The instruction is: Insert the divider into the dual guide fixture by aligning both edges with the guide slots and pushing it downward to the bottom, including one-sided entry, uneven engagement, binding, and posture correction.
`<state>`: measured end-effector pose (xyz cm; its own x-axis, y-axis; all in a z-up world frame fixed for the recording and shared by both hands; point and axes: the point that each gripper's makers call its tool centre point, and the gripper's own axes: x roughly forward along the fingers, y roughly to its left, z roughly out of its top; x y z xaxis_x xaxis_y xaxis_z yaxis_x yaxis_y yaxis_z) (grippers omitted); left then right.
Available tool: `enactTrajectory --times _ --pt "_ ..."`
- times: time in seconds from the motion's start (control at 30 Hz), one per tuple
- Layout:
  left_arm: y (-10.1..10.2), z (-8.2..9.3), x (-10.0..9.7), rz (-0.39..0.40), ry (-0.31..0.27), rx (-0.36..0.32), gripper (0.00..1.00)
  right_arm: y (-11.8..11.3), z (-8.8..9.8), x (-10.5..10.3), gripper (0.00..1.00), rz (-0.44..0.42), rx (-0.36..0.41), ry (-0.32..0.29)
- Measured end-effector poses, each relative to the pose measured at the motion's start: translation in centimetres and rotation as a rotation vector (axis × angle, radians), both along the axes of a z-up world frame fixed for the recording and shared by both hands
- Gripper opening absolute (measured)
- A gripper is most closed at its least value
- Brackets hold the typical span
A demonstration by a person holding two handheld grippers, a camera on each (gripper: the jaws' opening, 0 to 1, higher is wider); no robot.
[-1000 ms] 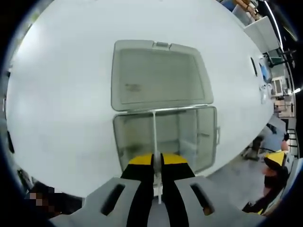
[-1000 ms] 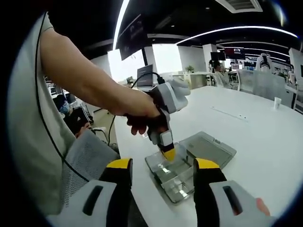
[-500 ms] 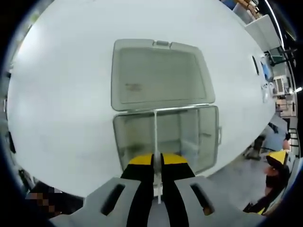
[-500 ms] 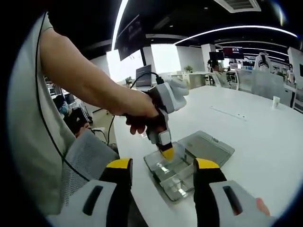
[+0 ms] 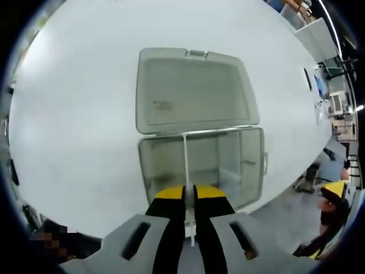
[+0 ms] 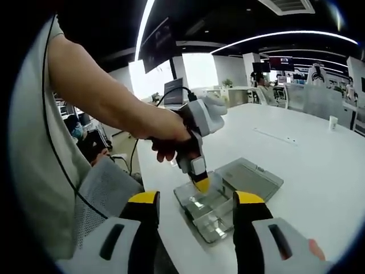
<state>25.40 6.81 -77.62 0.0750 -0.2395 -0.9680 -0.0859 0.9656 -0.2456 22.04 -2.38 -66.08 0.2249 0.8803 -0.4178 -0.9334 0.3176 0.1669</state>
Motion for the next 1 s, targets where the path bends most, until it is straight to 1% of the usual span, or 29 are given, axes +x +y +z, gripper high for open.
enactTrajectory --times 0.17,0.4,0.6,1.0 --pt "-0.15 0.19 -0.07 -0.002 -0.002 -0.001 0.01 -0.07 0.05 0.1 0.48 -0.003 0.001 0.001" --pt "-0.19 0.01 0.06 -0.006 -0.001 0.001 0.01 0.1 0.19 0.13 0.48 -0.001 0.004 -0.001" --pt "0.19 -0.1 -0.03 -0.01 0.005 0.021 0.01 0.07 0.15 0.03 0.48 0.0 0.0 0.0" --pt "0.0 -0.25 0.03 -0.017 0.003 0.016 0.01 -0.01 0.14 0.06 0.49 -0.005 0.002 0.0"
